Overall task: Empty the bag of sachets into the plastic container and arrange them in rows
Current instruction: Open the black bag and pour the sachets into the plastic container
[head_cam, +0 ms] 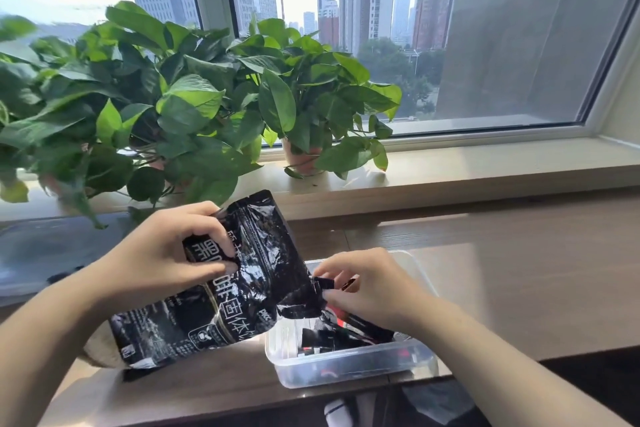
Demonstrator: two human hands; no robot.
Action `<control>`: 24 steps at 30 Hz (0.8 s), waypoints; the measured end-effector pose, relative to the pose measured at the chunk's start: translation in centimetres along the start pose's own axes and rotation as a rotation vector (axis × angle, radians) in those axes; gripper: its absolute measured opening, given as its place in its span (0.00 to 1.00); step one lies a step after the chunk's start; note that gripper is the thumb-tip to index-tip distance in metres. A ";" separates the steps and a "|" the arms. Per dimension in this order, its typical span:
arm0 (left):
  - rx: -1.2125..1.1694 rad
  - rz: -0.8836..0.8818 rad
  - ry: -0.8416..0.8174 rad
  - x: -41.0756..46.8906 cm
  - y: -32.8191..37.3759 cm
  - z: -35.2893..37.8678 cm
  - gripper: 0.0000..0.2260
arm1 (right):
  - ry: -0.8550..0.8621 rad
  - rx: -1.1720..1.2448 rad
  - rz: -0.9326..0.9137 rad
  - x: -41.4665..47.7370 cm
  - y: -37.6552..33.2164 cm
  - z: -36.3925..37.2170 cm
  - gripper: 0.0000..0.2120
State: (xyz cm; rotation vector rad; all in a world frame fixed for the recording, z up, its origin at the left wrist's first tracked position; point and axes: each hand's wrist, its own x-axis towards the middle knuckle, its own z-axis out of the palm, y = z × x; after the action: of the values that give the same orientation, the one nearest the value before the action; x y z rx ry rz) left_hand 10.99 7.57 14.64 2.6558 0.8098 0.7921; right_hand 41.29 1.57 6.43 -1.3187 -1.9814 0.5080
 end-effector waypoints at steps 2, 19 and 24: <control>0.006 -0.009 0.010 -0.3 -0.2 -0.3 0.05 | 0.026 0.003 0.007 -0.1 0.4 -0.1 0.10; 0.025 -0.007 0.070 -0.9 -1.6 -1.2 0.11 | -0.165 -0.016 0.067 0.4 -0.2 -1.3 0.19; 0.008 -0.006 0.083 -1.3 -1.8 -1.6 0.11 | -0.098 0.103 0.089 0.8 0.5 -0.4 0.04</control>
State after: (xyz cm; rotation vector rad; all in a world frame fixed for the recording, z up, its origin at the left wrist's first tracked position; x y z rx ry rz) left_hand 8.41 8.36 14.69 2.6413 0.8429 0.9051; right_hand 41.67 2.51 6.66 -1.3450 -1.9539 0.7201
